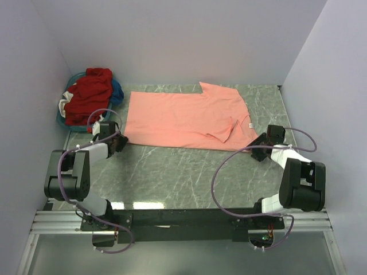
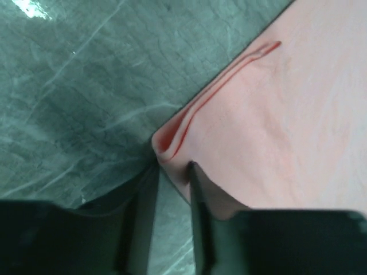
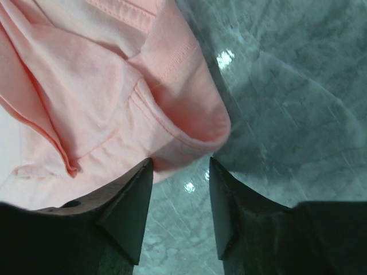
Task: Fold and stack the t-shirts
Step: Fold the tshirt
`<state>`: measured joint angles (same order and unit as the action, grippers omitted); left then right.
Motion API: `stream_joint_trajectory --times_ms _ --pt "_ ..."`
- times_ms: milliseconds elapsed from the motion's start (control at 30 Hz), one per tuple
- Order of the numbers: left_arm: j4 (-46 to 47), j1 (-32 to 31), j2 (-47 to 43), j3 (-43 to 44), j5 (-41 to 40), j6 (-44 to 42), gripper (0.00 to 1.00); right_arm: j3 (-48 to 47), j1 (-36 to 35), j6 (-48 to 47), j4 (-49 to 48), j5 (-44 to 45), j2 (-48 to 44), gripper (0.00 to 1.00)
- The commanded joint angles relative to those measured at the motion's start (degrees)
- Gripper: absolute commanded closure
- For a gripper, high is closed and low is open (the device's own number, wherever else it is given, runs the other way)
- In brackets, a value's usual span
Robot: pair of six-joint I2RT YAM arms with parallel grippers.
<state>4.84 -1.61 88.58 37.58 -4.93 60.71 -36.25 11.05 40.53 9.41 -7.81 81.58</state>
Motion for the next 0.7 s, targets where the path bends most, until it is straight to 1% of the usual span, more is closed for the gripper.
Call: stream_joint_trajectory --times_ms 0,33,100,133,200,233,300,333,567,667 --pt "-1.50 -0.15 2.12 1.70 -2.80 -0.94 0.69 -3.56 0.38 -0.98 -1.24 0.78 1.91 0.50" --pt "-1.50 -0.24 2.30 1.88 -3.07 -1.29 0.75 -4.00 0.38 -1.07 -1.06 1.04 2.00 0.56" --pt "-1.32 -0.24 2.74 2.32 -3.07 -1.38 0.80 -4.88 0.38 -0.90 -0.97 1.40 1.92 0.61" --pt "-1.50 -0.24 2.92 2.41 -3.07 -1.29 0.86 -5.58 0.38 -0.90 -0.88 1.48 1.92 0.68" --pt "-1.76 -0.24 2.57 2.50 -3.07 -1.38 0.90 -6.20 0.38 -0.98 -0.45 1.49 2.00 0.76" --pt "-2.03 -0.24 2.22 2.50 -3.16 -1.38 0.95 -6.81 0.38 -1.07 -0.01 1.49 2.09 0.87" --pt "-2.64 -0.24 0.21 1.80 -4.03 -1.29 0.99 -6.99 0.38 -1.25 0.87 1.31 1.65 0.95" --pt "-3.43 -0.24 -0.68 1.44 -4.47 -1.12 0.99 -6.99 0.38 -1.42 1.05 1.22 1.22 0.99" --pt "-10.02 -0.24 -10.43 -3.03 -8.60 1.08 0.99 -4.62 0.81 -0.90 6.05 2.98 -6.42 1.00" --pt "-12.04 -0.24 -16.22 -5.75 -9.75 2.13 0.99 -3.83 2.22 -0.81 11.23 3.60 -10.03 1.00"
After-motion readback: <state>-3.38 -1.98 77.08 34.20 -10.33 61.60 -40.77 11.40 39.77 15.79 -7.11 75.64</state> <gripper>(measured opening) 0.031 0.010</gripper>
